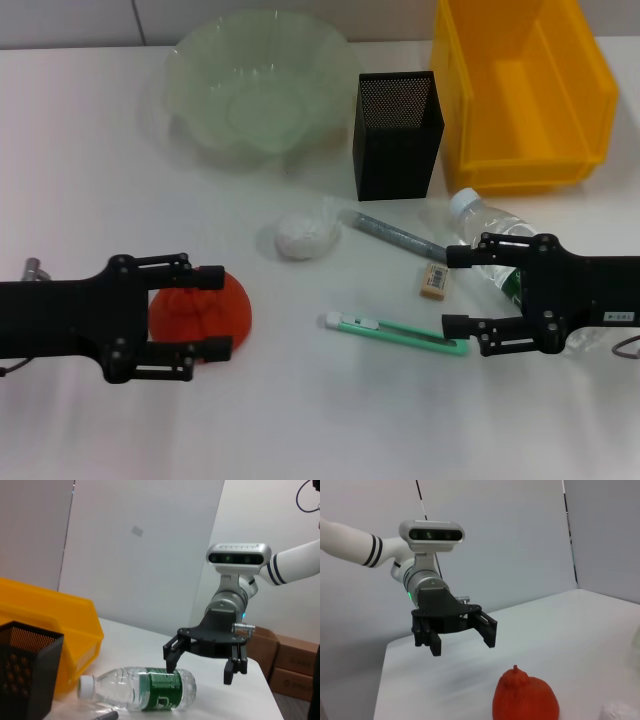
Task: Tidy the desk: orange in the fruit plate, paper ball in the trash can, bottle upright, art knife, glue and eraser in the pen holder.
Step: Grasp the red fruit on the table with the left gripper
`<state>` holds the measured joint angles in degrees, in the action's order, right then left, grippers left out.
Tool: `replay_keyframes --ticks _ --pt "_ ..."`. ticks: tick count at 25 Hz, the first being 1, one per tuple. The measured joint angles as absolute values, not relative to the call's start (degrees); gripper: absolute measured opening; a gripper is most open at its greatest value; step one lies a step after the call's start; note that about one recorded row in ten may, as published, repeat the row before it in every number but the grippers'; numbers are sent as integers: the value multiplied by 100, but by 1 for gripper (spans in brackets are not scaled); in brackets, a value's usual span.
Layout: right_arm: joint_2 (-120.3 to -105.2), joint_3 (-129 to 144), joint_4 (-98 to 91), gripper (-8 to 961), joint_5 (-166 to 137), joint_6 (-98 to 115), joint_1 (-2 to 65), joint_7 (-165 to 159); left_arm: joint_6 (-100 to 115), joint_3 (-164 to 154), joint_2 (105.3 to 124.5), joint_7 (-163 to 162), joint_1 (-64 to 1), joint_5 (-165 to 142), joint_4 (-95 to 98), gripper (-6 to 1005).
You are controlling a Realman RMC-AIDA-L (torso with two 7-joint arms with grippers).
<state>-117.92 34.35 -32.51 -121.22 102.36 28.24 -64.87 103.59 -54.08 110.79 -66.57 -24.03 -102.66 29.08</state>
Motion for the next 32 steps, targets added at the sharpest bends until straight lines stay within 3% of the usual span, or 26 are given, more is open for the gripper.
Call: replay_keyframes --ticks 9,32 --pt "-11883 3436 -3176 827 -12131 10144 2921 -6490 10468 -5299 11025 -6674 -2341 -10266 3034 782" --pt "-11801 3436 -3164 826 -12138 10124 2941 -6523 9715 -5054 11008 -6663 -2339 -10534 3039 779"
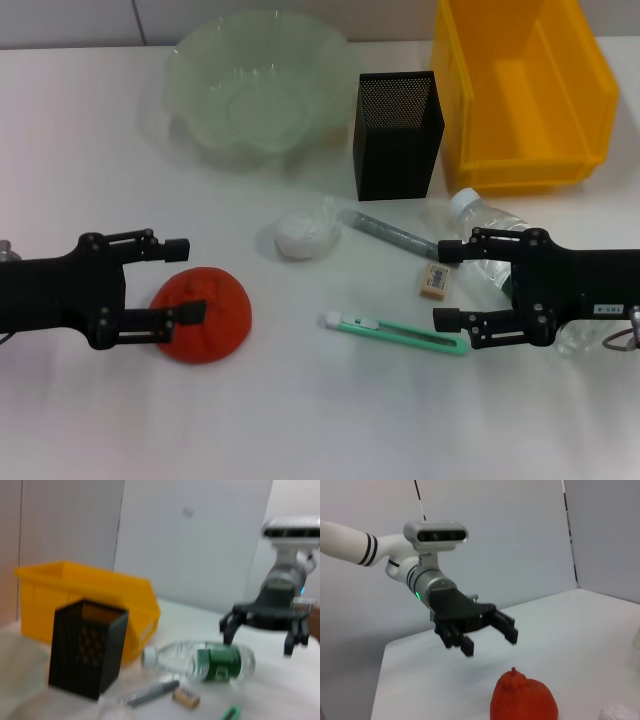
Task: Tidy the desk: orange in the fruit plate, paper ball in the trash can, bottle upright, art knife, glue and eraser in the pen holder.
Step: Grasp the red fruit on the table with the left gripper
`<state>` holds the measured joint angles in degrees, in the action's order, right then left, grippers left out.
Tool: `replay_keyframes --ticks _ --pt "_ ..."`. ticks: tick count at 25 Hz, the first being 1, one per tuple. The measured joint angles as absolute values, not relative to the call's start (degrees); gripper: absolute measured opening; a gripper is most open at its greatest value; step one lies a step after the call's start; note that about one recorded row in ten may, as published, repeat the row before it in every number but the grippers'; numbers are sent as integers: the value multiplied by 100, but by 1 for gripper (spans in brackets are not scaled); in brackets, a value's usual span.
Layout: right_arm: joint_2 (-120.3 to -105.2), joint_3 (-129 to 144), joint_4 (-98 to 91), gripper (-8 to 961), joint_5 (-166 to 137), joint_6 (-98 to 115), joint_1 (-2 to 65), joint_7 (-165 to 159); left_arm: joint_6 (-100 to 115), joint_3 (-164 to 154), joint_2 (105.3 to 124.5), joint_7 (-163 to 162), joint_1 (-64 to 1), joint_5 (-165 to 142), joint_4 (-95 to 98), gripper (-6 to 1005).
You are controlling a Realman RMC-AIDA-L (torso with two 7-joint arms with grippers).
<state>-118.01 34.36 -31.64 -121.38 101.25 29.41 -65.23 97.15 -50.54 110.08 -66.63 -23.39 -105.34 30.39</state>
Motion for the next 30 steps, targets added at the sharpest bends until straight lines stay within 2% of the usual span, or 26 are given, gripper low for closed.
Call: replay_keyframes --ticks 19,30 --pt "-11786 3436 -3164 825 -12150 10117 3025 -6712 8706 -5128 11249 -6638 -2475 -11263 3041 776" --pt "-11786 3436 -3164 825 -12192 10064 3026 -6715 8604 -5143 11276 -6644 -2488 -11325 3041 775"
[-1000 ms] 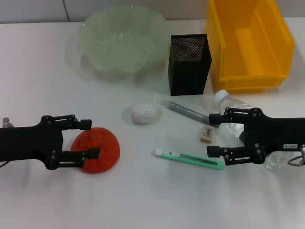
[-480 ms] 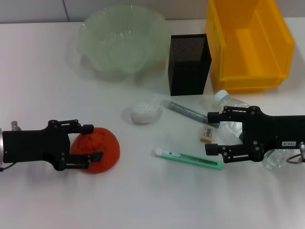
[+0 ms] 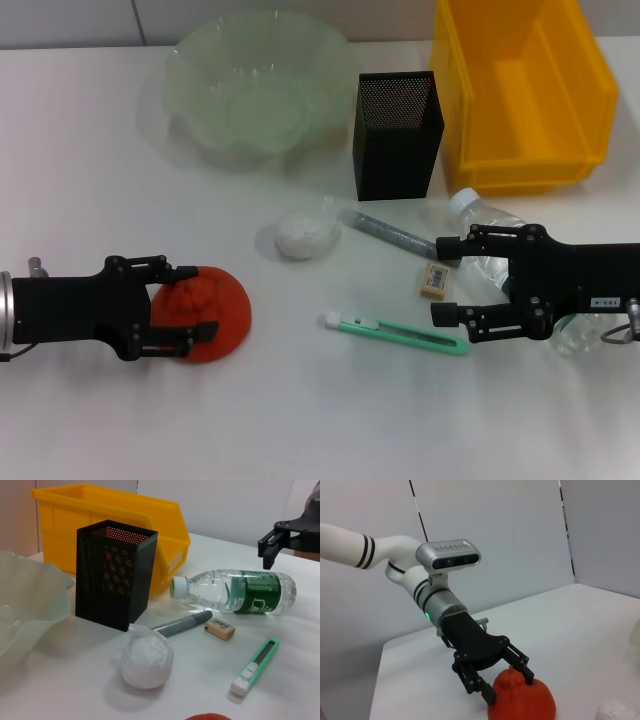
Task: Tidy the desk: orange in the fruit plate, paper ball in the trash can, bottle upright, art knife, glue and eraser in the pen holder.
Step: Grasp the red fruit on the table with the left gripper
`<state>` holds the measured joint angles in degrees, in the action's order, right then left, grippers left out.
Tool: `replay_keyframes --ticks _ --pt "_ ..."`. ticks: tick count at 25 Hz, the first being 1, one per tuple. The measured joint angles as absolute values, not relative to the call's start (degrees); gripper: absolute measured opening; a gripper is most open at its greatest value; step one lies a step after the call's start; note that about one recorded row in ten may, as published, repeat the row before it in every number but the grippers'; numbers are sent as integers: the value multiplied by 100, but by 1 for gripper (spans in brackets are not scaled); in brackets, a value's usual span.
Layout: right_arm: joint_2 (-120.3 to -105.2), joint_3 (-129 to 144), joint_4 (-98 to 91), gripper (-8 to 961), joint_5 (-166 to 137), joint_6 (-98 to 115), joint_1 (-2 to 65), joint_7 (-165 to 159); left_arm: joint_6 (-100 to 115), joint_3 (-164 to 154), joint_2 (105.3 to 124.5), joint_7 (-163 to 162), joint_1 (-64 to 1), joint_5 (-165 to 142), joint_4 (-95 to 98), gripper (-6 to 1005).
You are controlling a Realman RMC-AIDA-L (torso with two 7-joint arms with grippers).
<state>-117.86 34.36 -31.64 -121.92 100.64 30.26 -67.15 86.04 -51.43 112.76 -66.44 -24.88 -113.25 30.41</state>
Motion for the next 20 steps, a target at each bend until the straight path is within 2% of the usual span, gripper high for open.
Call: replay_keyframes --ticks 12,16,20 --pt "-11786 3436 -3164 824 -12200 10063 3035 -6738 8527 -5142 11311 -6635 -2487 -11444 3152 773" --pt "-11786 3436 -3164 824 -12200 10065 3046 -6744 8360 -5123 11434 -6657 -2487 -11697 3305 629" --pt "-11786 3436 -3164 824 -12200 10067 3051 -6764 8383 -5097 11470 -6685 -2487 -11722 3331 427"
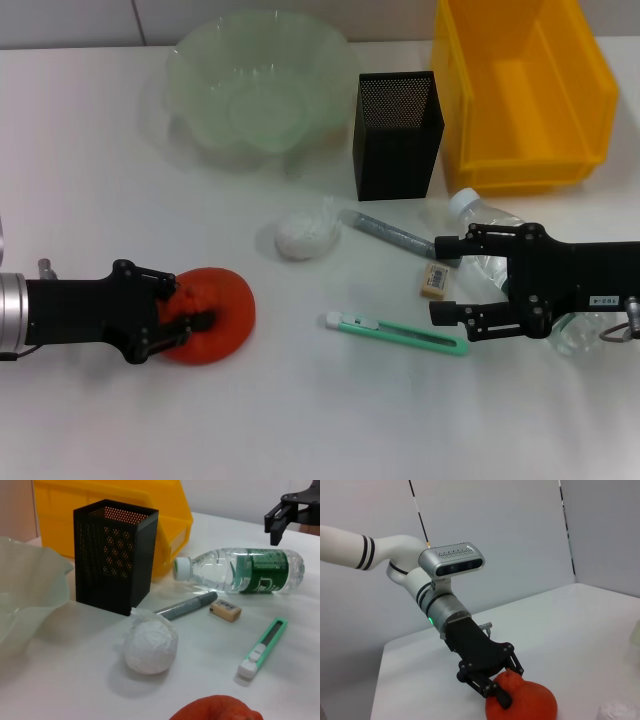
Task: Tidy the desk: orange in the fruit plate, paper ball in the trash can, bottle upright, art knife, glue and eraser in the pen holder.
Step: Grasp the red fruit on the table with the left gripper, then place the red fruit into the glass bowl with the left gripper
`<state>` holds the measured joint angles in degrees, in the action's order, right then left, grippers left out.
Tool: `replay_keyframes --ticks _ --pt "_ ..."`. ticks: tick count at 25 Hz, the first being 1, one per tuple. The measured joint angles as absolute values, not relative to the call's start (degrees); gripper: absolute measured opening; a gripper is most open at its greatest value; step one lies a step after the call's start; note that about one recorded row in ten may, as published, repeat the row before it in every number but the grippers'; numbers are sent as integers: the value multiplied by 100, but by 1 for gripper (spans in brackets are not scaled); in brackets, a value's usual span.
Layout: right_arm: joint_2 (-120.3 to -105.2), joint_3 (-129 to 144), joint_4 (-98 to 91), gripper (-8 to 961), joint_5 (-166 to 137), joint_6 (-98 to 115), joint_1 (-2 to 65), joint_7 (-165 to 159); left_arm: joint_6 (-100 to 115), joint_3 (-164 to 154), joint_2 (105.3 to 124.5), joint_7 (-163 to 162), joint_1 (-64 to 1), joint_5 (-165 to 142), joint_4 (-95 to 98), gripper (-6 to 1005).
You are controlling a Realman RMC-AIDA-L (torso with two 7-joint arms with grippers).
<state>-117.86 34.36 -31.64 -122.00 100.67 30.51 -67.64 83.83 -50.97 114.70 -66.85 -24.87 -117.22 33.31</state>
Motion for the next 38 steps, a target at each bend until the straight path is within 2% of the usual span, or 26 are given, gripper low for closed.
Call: replay_keyframes --ticks 4,21,23,25,28,38 --pt "-11786 3436 -3164 823 -12202 10070 3056 -6795 8411 -5097 11467 -6688 -2487 -11704 3331 274" --pt "-11777 3433 -3164 819 -12208 10062 3037 -6805 8896 -4661 11510 -6578 -2491 -11513 3329 193" --pt "-11777 3428 -3164 818 -12205 10060 3031 -6804 9028 -4519 11539 -6489 -2490 -11345 3310 178" --pt "-11777 3428 -3164 818 -12192 10058 3027 -6804 9196 -4300 11694 -6260 -2450 -10755 3233 155" --pt "-11777 3431 -3164 817 -12184 10056 3023 -6804 9212 -4276 11782 -6120 -2441 -10327 3054 136" --pt "-11796 3392 -3164 815 -12175 10049 2997 -6791 9301 -4267 11817 -5262 -2451 -9529 2216 61"
